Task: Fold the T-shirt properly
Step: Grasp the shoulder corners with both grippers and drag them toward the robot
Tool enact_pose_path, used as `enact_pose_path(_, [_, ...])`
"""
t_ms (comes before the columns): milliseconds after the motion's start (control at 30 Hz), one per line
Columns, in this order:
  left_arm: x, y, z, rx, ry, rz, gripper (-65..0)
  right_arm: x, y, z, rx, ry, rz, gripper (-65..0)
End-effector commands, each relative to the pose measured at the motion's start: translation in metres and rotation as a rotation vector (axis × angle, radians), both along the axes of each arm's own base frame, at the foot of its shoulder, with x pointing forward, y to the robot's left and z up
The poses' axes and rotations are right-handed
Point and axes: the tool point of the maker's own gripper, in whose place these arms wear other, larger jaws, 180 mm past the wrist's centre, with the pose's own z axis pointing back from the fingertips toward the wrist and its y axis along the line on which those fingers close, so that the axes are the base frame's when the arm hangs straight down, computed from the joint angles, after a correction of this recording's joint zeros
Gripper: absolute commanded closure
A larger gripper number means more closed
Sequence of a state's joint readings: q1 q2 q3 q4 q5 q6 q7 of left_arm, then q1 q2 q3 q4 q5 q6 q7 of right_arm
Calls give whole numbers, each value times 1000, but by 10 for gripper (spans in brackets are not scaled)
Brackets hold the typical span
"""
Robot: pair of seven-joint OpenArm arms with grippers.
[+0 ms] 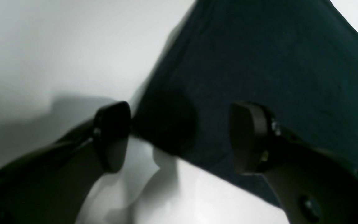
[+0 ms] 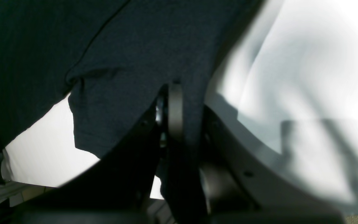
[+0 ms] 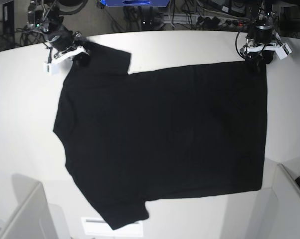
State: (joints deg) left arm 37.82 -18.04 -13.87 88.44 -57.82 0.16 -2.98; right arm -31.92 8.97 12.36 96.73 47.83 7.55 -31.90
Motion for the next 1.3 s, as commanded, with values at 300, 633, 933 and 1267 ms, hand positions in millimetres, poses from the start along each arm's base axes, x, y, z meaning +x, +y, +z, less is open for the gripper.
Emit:
enact_pose_path(300, [1, 1, -9, -25, 32, 3, -459, -2, -4, 0, -20, 11, 6, 0])
enact_pose_path(633, [-1, 2, -12, -24, 40, 6, 0, 0, -5, 0, -21, 5, 2, 0])
enact_pose_path(933, [-1, 1, -8, -21, 36, -3, 0, -2, -27, 8, -52, -11, -54, 0])
enact_pose_path(1267, [-15, 10, 15, 32, 42, -45, 0, -16, -24, 30, -73, -37, -34, 0])
